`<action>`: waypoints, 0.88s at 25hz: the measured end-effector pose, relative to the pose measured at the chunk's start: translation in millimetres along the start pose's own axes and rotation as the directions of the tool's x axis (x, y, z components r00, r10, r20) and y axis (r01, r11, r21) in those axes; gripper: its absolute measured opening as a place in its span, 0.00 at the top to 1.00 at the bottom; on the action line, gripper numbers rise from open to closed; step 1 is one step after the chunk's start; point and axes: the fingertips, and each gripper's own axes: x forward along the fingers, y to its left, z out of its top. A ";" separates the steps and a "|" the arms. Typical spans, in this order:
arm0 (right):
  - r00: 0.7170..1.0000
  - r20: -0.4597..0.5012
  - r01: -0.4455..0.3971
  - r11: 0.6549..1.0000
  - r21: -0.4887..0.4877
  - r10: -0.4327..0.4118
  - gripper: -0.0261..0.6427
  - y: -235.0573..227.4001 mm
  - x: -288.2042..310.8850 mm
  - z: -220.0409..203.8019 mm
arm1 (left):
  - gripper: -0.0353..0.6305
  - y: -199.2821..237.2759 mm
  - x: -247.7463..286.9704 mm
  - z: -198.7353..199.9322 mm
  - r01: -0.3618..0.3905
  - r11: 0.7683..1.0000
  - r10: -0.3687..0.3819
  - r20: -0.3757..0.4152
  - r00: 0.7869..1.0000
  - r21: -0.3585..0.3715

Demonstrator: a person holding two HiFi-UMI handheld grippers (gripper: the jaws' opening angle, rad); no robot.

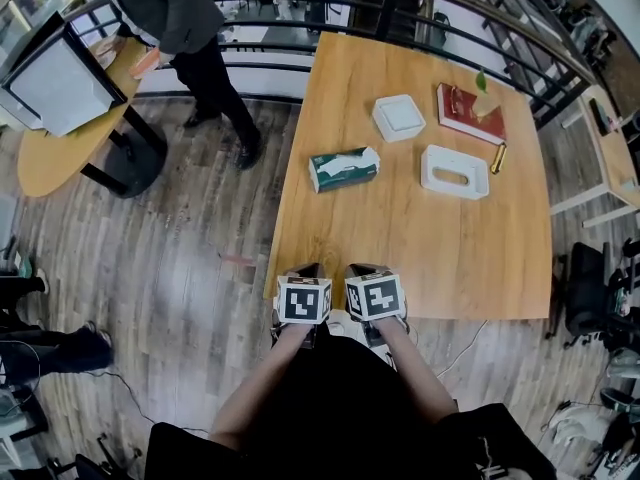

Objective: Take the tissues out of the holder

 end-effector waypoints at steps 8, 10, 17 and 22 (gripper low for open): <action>1.000 -0.015 0.024 0.997 0.069 -0.023 0.94 0.7 -3.9 -24.5 | 0.95 -5.2 -0.5 -19.0 0.012 1.000 -0.012 -0.026 1.000 0.019; 1.000 -0.015 0.028 0.996 0.090 -0.027 0.94 -0.7 -5.2 -28.7 | 0.95 -5.7 0.6 -23.9 0.017 1.000 -0.017 -0.034 0.999 0.022; 0.998 -0.020 0.067 0.993 0.102 -0.065 0.94 -4.5 -9.5 -43.8 | 0.95 -9.0 1.1 -33.8 0.031 0.999 -0.030 -0.049 0.998 0.030; 0.998 -0.010 0.055 0.992 0.110 -0.054 0.94 -1.1 -10.8 -49.7 | 0.95 -12.3 -1.8 -39.0 0.039 0.998 -0.037 -0.057 0.998 0.039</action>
